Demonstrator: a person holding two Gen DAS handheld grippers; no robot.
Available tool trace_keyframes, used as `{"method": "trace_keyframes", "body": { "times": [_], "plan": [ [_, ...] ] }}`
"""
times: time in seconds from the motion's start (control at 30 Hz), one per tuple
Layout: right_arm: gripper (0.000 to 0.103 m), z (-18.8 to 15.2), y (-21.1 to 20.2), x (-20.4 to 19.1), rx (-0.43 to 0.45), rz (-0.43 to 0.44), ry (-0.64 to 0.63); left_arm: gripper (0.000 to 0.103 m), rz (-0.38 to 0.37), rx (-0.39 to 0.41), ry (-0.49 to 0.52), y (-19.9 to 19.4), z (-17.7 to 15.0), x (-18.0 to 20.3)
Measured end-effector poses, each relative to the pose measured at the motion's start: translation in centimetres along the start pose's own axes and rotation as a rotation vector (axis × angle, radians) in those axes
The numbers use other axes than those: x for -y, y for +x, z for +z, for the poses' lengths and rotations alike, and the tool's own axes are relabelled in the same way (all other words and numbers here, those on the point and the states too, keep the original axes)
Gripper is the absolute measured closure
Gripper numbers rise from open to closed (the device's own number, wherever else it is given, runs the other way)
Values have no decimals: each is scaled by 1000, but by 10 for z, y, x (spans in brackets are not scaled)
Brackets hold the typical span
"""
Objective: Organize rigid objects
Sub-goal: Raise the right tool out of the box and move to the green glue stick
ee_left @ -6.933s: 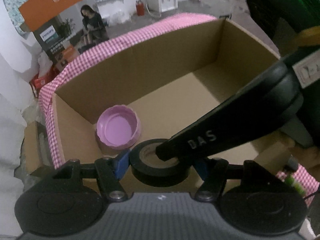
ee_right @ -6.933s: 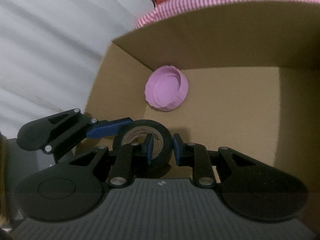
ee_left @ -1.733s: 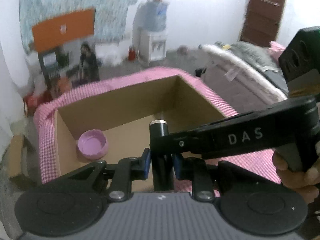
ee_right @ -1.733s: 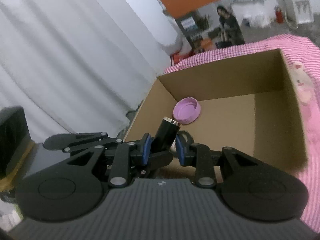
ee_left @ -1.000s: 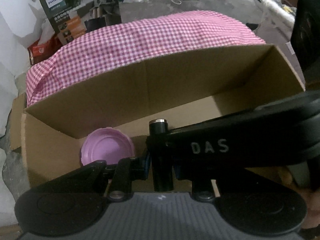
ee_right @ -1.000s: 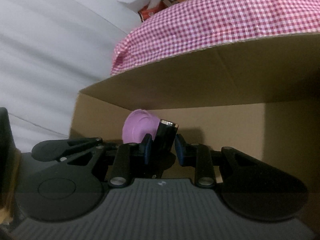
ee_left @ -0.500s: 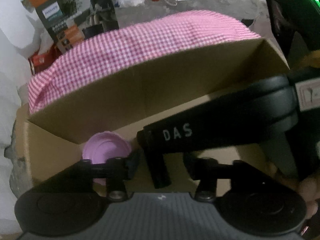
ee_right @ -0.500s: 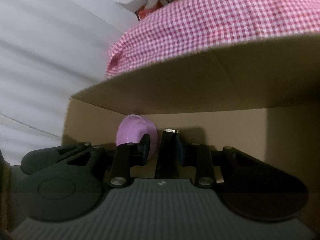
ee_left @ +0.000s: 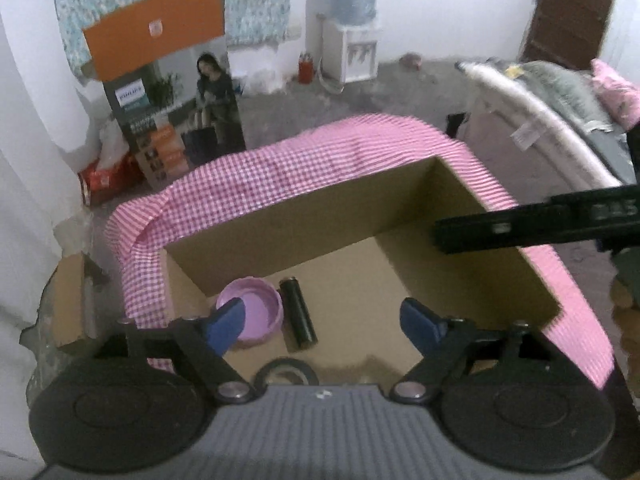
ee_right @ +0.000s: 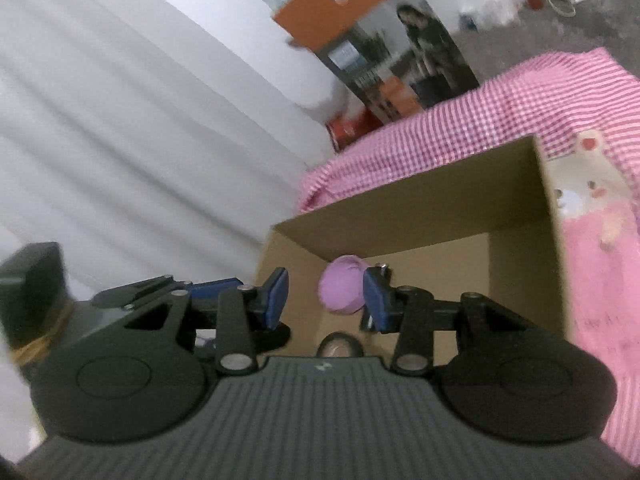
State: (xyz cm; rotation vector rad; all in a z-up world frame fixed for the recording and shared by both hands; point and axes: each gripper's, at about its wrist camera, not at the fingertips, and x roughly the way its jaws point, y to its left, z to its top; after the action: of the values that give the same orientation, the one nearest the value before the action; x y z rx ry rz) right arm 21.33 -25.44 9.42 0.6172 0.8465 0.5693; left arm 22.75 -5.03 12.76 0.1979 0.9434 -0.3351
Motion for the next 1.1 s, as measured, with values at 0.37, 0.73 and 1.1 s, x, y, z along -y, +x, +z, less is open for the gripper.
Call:
{"method": "trace_keyframes", "body": {
  "times": [0.37,0.73,1.1],
  "plan": [
    [55,-132,-123,13,112,-34,-17,11,-182,166,19,-55,-96,56],
    [55,-223,-128,57,69,-172,60,11,-256,22,110,17,-160,133],
    [55,-224,-101,84,0,-201,106,21,-293,-6,166,49,-171,165]
  ]
}}
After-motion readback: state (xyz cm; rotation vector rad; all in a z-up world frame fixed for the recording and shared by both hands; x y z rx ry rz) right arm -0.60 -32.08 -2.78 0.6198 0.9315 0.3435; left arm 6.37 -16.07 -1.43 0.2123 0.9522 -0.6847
